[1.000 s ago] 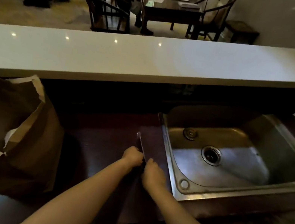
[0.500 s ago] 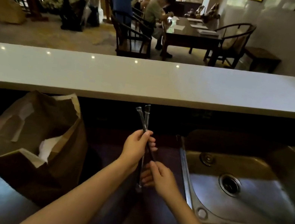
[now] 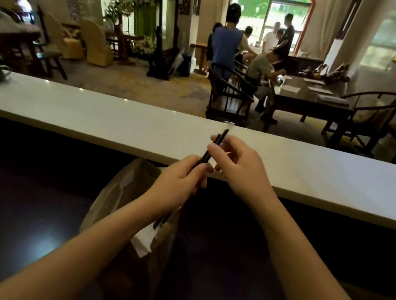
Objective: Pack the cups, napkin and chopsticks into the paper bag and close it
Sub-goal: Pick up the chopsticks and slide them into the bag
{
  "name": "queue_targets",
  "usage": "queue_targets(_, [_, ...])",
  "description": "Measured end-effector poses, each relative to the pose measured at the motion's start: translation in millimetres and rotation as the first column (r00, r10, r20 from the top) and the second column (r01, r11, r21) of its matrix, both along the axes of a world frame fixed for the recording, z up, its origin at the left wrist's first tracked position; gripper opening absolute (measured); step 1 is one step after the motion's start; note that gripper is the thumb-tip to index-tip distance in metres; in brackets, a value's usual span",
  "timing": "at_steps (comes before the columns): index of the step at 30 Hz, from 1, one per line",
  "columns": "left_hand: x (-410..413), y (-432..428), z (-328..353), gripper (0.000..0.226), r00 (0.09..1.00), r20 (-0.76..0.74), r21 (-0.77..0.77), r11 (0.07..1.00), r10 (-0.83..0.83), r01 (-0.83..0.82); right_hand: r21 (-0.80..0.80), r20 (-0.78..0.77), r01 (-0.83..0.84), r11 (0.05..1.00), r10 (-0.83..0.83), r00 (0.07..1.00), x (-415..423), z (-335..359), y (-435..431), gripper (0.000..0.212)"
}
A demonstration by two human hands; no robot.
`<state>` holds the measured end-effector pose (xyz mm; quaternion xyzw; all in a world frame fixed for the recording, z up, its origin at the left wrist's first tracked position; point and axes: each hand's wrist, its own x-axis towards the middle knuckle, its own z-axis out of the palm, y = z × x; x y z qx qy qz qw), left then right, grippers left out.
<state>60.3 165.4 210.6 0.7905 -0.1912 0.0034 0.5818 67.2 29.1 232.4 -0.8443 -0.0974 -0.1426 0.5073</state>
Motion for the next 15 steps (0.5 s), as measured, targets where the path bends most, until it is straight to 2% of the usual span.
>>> queue_targets(3, [3.9,30.8,7.5,0.020,0.999,0.015,0.016,0.999,0.046,-0.046,-0.005,-0.010,-0.108,0.994,0.108,0.994,15.6,19.6,34.4,0.019])
queue_targets(5, [10.1,59.3,8.4,0.020,0.993,0.065,0.085,0.991,0.097,-0.102,0.074,-0.006,-0.158,0.985,0.159,0.987,24.3,25.6,46.9,0.015])
queue_targets(8, [13.6,107.8,-5.3,0.034,0.964,0.193,0.253,0.939,0.184,-0.231,0.160,0.073,-0.178,0.971,0.168,0.983,37.0,28.9,57.5,0.010])
queue_targets(10, [9.8,131.7,-22.7,0.042,0.939,0.274,0.415,0.856,0.206,-0.309,0.055,0.116,-0.191,0.980,0.184,0.976,45.2,18.3,68.3,0.011])
queue_targets(12, [3.9,142.7,-44.4,0.053,0.954,0.238,0.575,0.766,0.180,-0.288,-0.170,0.132,-0.215,0.962,0.238,0.962,50.2,-4.5,83.0,0.017])
queue_targets(14, [-3.0,144.5,-61.3,0.070,0.975,0.158,0.668,0.710,0.156,-0.222,-0.387,0.138,-0.263,0.884,0.338,0.931,52.9,-30.1,93.8,0.019])
queue_targets(15, [-5.9,144.1,-66.9,0.077,0.981,0.133,0.675,0.712,0.141,-0.194,-0.480,0.126,-0.305,0.822,0.409,0.904,53.9,-41.2,96.7,0.019])
